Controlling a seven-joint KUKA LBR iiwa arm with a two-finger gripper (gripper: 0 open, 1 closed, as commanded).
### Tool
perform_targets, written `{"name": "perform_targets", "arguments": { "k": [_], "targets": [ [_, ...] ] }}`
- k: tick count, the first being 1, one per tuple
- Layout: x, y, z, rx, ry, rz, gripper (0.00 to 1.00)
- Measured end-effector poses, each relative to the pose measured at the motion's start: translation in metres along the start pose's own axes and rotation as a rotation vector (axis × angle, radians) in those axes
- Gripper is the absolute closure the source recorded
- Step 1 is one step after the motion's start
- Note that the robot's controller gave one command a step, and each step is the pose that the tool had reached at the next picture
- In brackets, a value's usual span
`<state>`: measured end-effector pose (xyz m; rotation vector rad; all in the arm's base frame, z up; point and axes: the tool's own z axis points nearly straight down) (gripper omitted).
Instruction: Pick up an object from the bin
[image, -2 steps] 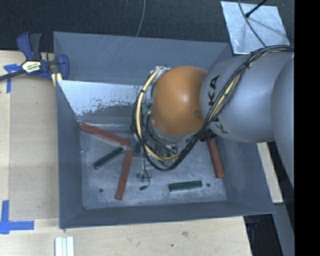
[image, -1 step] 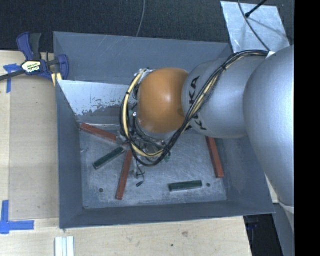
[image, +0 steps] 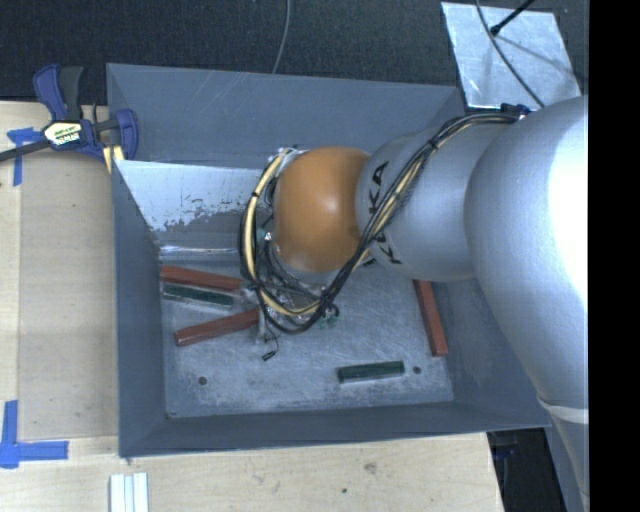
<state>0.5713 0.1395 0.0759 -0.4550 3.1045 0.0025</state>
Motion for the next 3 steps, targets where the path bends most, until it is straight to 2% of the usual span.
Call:
{"name": "perform_targets", "arguments": {
  "k": [1, 2, 3],
  "targets": [
    [0.0, 0.0, 0.0, 0.0, 0.0, 0.001, 1.0],
    [0.011, -0.029, -0.107, 0.001, 0.001, 0.039, 1.0],
    [0.015, -0.026, -0.133, 0.001, 0.004, 0.011, 1.0]
  ]
}}
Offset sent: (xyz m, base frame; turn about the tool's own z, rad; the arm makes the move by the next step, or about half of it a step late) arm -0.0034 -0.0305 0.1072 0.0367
